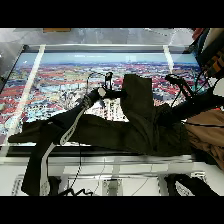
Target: Fold the clothes and pants, and hang the long-sleeved shirts on hangers.
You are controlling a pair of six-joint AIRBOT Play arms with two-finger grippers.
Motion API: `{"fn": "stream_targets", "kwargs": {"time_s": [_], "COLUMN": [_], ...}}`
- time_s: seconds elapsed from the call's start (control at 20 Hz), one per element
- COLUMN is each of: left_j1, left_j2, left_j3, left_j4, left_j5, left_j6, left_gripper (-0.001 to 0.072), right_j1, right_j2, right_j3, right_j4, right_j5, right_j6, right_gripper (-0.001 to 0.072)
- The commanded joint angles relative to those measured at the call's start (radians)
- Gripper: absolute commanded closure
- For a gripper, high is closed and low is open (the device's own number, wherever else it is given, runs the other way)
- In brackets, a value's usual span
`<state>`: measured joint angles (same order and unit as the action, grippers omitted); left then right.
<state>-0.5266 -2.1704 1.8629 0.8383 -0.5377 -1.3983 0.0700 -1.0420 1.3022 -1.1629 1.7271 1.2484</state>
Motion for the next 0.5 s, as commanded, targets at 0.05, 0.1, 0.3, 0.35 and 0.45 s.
{"fn": "stream_targets", "kwargs": {"time_s": [0.05, 0.1, 0.3, 0.35, 0.45], "left_j1": [-0.038, -0.047, -0.058, -0.053, -0.034], "left_j2": [-0.01, -0.01, 0.0, 0.013, 0.061], "left_j3": [0.014, 0.014, 0.015, 0.015, 0.015], "left_j4": [0.06, 0.059, 0.045, 0.055, 0.172], "left_j5": [0.002, 0.007, 0.109, 0.134, 0.158], "left_j6": [0.0, -0.001, 0.0, 0.0, 0.0], "left_gripper": [0.0264, 0.0426, 0.0681, 0.0682, 0.0681], "right_j1": [0.0, 0.0, -0.001, -0.001, -0.001], "right_j2": [0.0, 0.0, 0.0, 0.0, 0.0], "right_j3": [0.0, 0.0, 0.0, 0.0, 0.0], "right_j4": [0.014, 0.014, 0.011, 0.002, -0.048], "right_j5": [0.0, 0.0, 0.0, -0.003, -0.012], "right_j6": [0.0, 0.0, -0.001, -0.002, -0.002], "right_gripper": [0.0096, 0.0095, 0.0096, 0.0098, 0.0101]}}
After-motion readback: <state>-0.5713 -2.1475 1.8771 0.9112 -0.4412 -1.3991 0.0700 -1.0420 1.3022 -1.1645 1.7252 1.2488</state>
